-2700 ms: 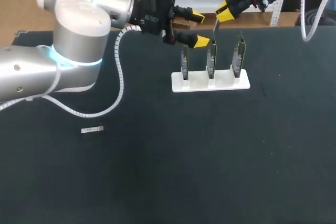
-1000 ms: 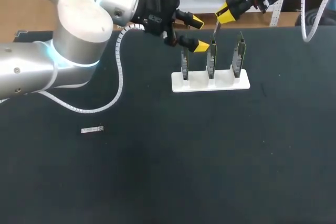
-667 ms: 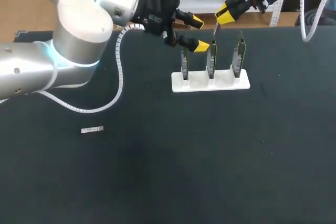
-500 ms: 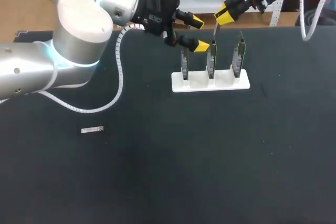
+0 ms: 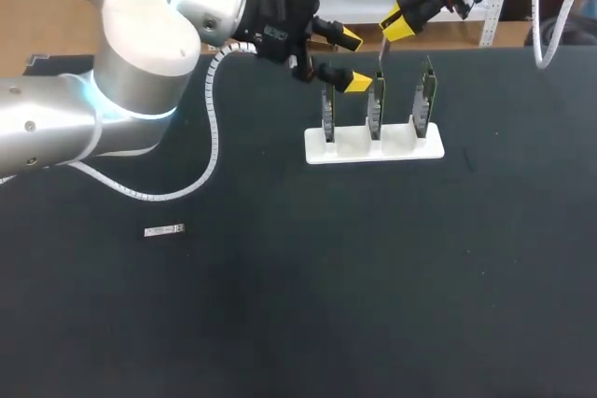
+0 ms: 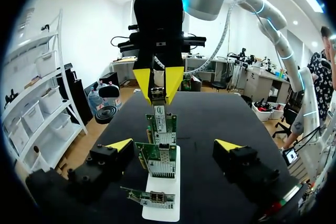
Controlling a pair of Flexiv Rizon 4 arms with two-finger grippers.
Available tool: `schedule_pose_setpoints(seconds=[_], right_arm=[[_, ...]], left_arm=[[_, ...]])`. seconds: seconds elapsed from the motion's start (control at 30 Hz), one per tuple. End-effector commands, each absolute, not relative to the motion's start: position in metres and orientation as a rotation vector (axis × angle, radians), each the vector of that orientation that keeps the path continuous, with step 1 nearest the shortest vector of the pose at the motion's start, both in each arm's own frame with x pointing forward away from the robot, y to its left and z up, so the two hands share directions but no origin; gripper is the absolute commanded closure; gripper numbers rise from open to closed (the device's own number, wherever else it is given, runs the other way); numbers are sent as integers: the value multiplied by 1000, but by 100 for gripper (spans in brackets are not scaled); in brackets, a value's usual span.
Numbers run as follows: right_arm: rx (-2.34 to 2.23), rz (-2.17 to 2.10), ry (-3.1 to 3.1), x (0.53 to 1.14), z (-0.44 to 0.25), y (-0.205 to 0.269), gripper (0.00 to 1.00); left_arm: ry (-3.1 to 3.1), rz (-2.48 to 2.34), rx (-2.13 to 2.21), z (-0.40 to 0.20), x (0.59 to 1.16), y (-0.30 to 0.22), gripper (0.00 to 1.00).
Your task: Pick up the optical module with the left hand, and insert it into the network port with the right hand.
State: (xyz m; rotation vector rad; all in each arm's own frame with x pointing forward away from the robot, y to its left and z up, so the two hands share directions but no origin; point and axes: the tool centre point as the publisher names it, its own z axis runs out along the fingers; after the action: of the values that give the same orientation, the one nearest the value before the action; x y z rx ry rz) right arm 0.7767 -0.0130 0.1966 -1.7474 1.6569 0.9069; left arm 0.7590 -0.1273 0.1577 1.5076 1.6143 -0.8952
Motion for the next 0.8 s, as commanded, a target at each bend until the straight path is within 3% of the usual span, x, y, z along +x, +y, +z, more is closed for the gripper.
schedule_pose_setpoints(seconds=[0.03, 0.8], right_arm=[[-1741, 899, 1658, 771, 195, -13, 100], [-1733, 841, 1725, 763, 201, -10, 100]], left_arm=[[1619, -895, 1512, 158, 760, -128, 0], [1619, -895, 1512, 158, 760, -128, 0]])
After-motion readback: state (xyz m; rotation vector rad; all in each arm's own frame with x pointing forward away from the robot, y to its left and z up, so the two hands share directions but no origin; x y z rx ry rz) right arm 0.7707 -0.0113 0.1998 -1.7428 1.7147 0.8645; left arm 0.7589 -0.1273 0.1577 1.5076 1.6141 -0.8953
